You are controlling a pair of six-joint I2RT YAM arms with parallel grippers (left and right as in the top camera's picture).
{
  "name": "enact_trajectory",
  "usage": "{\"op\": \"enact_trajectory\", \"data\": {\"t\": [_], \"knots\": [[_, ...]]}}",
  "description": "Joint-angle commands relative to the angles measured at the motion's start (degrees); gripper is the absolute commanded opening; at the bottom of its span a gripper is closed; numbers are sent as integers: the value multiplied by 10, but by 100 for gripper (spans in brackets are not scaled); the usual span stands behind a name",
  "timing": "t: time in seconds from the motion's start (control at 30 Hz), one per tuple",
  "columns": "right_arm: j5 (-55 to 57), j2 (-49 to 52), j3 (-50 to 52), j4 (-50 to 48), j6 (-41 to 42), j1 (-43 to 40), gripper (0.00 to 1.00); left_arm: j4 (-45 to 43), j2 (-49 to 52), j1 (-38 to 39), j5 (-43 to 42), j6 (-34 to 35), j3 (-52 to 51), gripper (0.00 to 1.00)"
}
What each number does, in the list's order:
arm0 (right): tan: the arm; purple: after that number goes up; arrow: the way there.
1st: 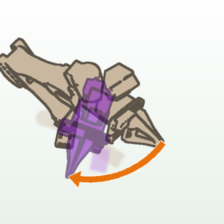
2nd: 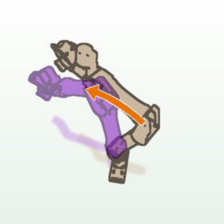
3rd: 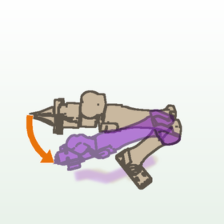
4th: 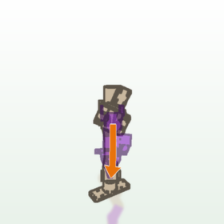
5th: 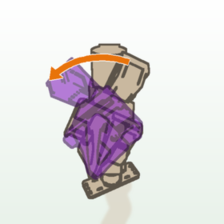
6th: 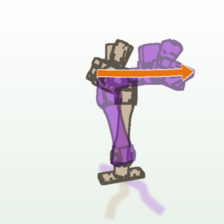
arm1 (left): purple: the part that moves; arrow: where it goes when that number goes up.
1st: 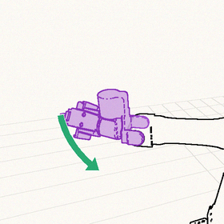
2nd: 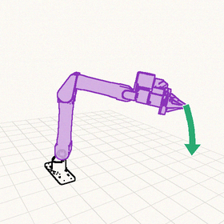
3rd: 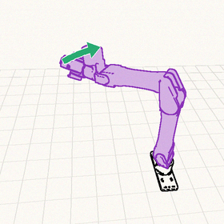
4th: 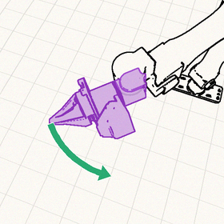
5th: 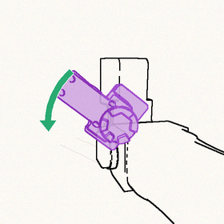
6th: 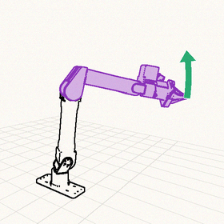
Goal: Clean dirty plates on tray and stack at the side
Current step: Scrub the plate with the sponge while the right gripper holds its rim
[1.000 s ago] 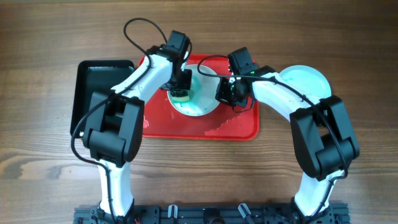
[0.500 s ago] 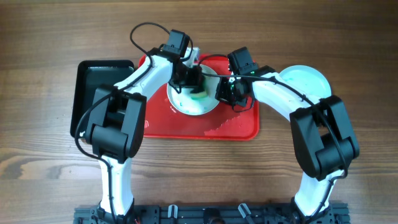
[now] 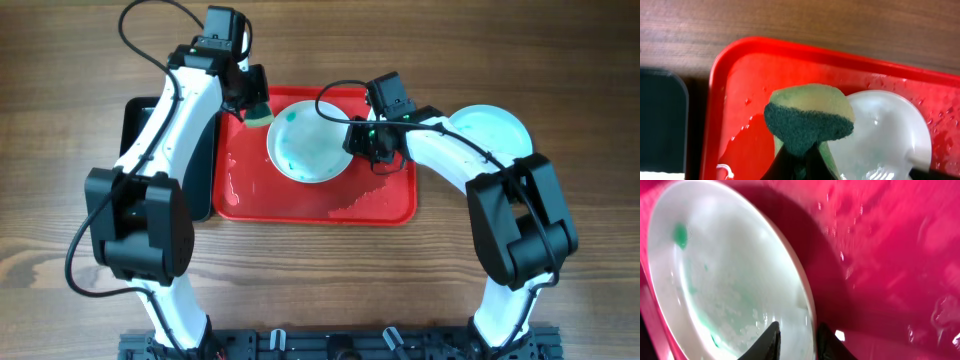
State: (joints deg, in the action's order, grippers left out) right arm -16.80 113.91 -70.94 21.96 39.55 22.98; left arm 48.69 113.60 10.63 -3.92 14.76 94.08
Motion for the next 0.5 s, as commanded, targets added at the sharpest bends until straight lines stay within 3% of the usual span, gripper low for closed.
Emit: {"op": "enact_trajectory", "data": {"t": [0.0, 0.13, 0.2, 0.37, 0.47], "knots": [[34, 10, 2, -14, -6, -5, 25, 11, -3, 2, 8, 9, 4, 4], [44, 10, 2, -20, -6, -5, 25, 12, -2, 1, 8, 9, 4, 4], [44, 10, 2, -18, -6, -5, 4, 16, -2, -1, 9, 9, 4, 4], [23, -1, -22, 45, -50, -5, 4, 48, -2, -2, 10, 9, 4, 4], [127, -52, -35, 144, -69, -4, 4, 59, -2, -2, 10, 5, 4, 4]]}}
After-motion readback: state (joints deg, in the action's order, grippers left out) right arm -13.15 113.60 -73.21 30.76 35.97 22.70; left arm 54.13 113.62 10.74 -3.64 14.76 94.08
